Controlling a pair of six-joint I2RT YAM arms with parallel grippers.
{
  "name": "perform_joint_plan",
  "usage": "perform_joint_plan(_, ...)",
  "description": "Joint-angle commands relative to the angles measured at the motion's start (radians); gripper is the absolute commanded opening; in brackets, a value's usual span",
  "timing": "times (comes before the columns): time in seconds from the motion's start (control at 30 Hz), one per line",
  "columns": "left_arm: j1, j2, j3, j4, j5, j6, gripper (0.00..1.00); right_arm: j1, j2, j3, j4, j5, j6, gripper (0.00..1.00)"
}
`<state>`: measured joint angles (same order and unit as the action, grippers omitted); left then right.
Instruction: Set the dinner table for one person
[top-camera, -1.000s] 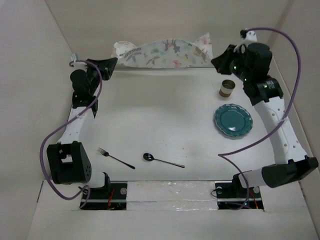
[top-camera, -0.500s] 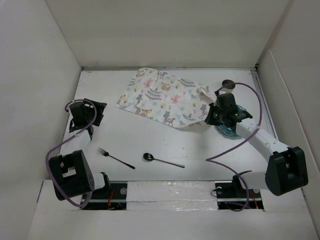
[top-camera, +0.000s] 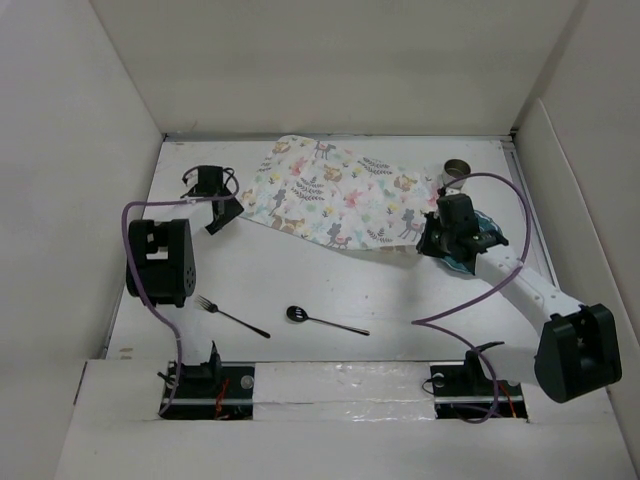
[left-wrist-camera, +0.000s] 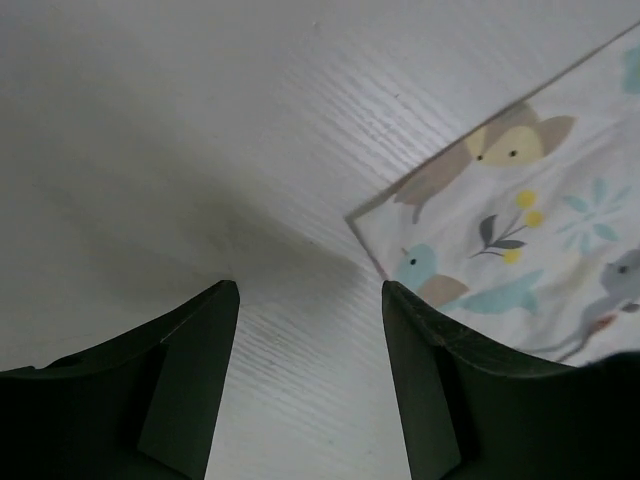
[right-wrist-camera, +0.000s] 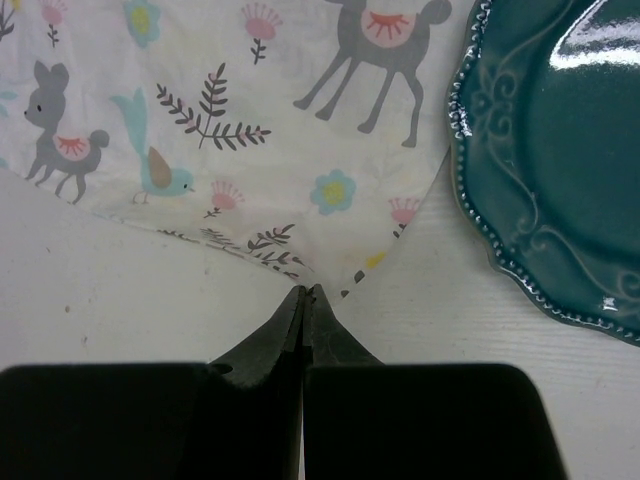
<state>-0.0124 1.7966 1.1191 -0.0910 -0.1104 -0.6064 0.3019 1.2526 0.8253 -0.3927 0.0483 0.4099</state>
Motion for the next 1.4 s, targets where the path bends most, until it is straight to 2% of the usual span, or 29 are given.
perform_joint_plan(0.0,-0.050,0.049,0.134,-0.119,-0.096,0.085,0.55,0.003,-0.031,-0.002,0.014,-0.010,0.009,0.00)
perform_joint_plan(0.23,-0.078,0.176,0.205,-0.170,-0.138,0.092,0.48,0.003,-0.053,-0.014,0.015,-0.041,0.024,0.00)
perform_joint_plan(0.3,-0.078,0.196,0.217,-0.173,-0.138,0.102,0.41,0.013,-0.056,-0.017,0.015,-0.041,0.027,0.00)
perform_joint_plan(0.33,-0.078,0.216,0.223,-0.188,-0.135,0.105,0.30,0.013,-0.058,-0.017,0.017,-0.036,0.027,0.00)
perform_joint_plan(0.4,-0.078,0.222,0.220,-0.188,-0.135,0.106,0.27,0.013,-0.058,-0.015,0.017,-0.033,0.026,0.00)
perform_joint_plan(0.47,-0.078,0.224,0.217,-0.187,-0.150,0.108,0.15,0.013,-0.056,-0.014,0.017,-0.036,0.026,0.00)
perform_joint_plan(0.53,-0.078,0.230,0.228,-0.187,-0.167,0.115,0.12,0.013,-0.058,-0.015,0.017,-0.041,0.029,0.00)
perform_joint_plan(0.6,-0.078,0.248,0.258,-0.196,-0.190,0.122,0.01,0.013,-0.064,-0.023,0.021,-0.039,0.035,0.00)
perform_joint_plan(0.8,-0.078,0.227,0.266,-0.202,-0.238,0.106,0.00,0.013,-0.102,-0.052,0.014,-0.041,0.041,0.00)
perform_joint_plan(1.07,-0.078,0.023,0.140,-0.158,-0.212,0.100,0.00,0.013,-0.110,-0.051,0.008,-0.064,0.038,0.00)
perform_joint_plan(1.27,-0.035,-0.123,-0.025,-0.178,-0.213,0.065,0.00,0.003,-0.052,-0.045,0.021,-0.064,0.038,0.00)
perform_joint_plan(1.37,-0.035,-0.204,-0.113,-0.116,-0.135,0.065,0.00,0.003,-0.003,-0.028,0.028,-0.073,0.041,0.00)
